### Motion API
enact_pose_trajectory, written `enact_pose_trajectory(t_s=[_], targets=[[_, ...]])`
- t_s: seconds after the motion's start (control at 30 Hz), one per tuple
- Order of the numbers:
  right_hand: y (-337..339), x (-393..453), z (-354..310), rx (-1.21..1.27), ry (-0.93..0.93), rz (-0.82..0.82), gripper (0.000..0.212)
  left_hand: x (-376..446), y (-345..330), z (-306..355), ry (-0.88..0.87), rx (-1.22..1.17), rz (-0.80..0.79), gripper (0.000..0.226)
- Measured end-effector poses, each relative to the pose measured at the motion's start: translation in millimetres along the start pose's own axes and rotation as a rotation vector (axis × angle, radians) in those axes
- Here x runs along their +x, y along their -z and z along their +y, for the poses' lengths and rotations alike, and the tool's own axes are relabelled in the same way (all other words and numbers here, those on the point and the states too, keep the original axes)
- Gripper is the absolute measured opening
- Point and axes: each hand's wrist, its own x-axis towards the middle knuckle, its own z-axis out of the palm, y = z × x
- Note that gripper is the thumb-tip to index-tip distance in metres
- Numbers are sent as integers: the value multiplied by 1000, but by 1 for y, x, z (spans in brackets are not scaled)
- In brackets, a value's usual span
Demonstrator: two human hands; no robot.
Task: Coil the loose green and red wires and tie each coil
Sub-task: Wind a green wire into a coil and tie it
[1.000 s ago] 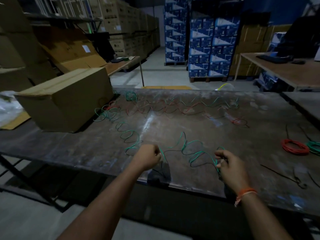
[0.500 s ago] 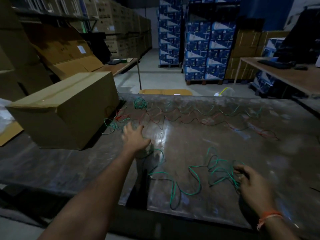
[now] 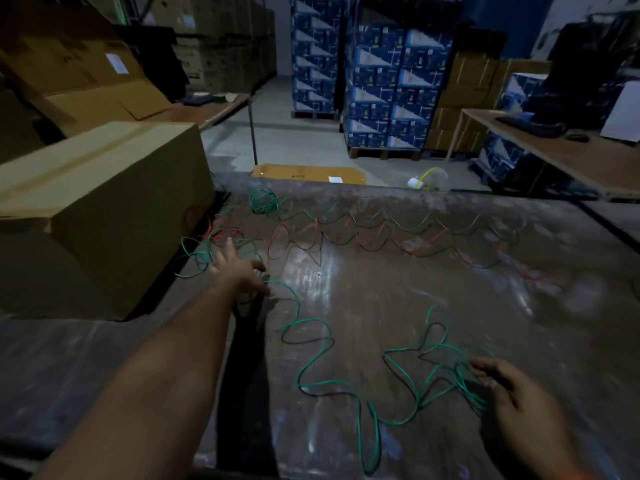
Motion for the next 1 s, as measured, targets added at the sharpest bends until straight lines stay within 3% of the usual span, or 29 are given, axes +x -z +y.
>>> enact_pose_trajectory(t_s=[0.1,0.2,0.47,0.67,0.8,0.9,1.0], targets=[[-2,1,-6,6,11,-21,44,8,0,-2,-82,-56,-81,44],[-5,1,-10,31,5,0,42,-4,-11,1,-111,-98,-38,22],[-5,-5,-6,95,53,-73,43,-96,-43,28,-208,-53,1,24],[20,-27,18,189,144,-135,42,-219,-69,69,-192,-71,-46,28],[53,-52,39,302,195,-266,41,-307,-88,93,-187,-101,-72,28],[84,-74,55,336,243,-324,39,-363,-104,109,-214,-106,-159,29],[113,-95,70,363,273,-435,38,-408,-122,124,-223,-150,-441,32]])
